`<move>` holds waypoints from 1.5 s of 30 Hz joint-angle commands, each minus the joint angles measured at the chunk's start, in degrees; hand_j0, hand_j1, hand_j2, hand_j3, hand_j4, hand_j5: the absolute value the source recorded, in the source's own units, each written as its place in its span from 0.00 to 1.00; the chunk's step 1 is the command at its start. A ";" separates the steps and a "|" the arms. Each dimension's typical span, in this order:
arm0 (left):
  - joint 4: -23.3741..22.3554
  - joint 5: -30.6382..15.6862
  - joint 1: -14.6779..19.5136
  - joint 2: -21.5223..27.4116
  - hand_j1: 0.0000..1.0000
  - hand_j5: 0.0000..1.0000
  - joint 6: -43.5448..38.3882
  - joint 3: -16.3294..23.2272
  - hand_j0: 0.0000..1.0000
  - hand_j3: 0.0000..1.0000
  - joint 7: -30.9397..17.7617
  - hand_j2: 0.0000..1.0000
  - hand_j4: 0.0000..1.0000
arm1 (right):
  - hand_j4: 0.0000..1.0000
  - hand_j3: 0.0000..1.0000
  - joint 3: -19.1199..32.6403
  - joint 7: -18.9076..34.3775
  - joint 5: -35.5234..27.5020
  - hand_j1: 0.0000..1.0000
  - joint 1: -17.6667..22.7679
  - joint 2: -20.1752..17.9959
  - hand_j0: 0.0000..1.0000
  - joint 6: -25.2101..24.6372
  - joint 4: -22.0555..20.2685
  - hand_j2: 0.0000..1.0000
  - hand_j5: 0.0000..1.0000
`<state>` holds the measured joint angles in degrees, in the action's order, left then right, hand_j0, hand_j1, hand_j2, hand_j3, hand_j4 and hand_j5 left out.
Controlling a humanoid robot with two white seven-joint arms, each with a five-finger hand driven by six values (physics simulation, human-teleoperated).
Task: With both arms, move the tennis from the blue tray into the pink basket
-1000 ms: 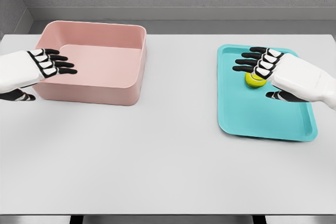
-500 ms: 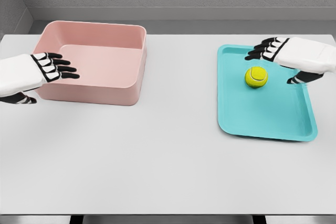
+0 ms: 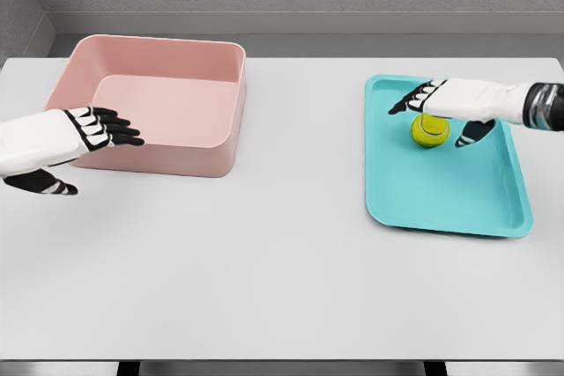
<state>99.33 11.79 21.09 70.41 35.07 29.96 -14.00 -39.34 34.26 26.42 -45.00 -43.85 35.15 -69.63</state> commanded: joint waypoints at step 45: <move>-3.44 -5.02 0.18 2.45 1.00 1.00 -0.07 6.08 1.00 1.00 -1.99 1.00 1.00 | 0.71 0.71 -0.04 -0.34 3.90 0.71 -1.76 6.76 0.71 -0.15 13.29 0.71 0.71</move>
<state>95.90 7.59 21.27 72.67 35.08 35.52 -16.02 -39.44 34.03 30.50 -46.76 -37.05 35.14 -56.32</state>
